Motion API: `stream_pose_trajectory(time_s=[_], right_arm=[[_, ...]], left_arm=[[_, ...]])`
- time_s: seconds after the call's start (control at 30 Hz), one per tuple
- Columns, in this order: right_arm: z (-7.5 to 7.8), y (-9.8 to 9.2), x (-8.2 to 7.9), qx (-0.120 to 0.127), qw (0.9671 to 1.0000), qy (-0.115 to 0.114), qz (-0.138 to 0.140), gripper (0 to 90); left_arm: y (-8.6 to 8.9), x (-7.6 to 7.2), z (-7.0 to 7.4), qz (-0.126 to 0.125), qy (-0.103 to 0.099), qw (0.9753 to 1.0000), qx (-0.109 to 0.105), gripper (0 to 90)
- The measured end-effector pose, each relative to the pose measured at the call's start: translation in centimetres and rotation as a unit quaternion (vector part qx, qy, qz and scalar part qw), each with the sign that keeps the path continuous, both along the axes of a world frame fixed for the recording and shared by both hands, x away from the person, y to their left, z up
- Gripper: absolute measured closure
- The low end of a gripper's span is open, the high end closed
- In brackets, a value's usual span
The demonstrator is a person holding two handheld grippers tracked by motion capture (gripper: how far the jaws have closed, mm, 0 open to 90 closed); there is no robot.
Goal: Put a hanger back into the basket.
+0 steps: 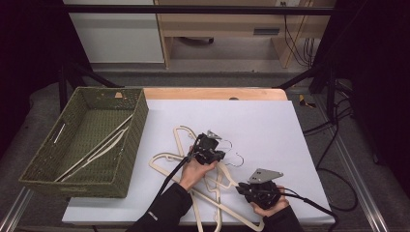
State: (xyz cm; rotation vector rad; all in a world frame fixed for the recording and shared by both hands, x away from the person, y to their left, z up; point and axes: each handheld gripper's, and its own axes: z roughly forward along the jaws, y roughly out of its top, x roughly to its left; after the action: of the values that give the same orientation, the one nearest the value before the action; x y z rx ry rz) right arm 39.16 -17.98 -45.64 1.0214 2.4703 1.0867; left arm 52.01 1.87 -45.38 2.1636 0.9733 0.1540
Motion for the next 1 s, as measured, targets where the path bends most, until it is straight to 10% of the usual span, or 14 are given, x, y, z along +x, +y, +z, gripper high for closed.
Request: stream_pose_trajectory(time_s=[0.33, 0.63, 1.0], right_arm=[[-0.2, 0.1, -0.2, 0.017, 0.9997, 0.011, 0.011, 78.2], [0.9, 0.2, 0.2, 0.112, 0.9936, 0.007, 0.012, 46.9], [1.9, 2.9, 3.4, 0.146, 0.9882, 0.047, 0.009, 60.9]], left_arm=[[0.5, -2.4, 1.6, 0.027, -0.054, 0.9982, -0.009, 87.7], [1.8, -4.8, 3.2, 0.024, -0.096, 0.9947, -0.026, 88.1], [2.3, -6.0, 3.8, 0.02, -0.114, 0.9928, -0.03, 88.2]])
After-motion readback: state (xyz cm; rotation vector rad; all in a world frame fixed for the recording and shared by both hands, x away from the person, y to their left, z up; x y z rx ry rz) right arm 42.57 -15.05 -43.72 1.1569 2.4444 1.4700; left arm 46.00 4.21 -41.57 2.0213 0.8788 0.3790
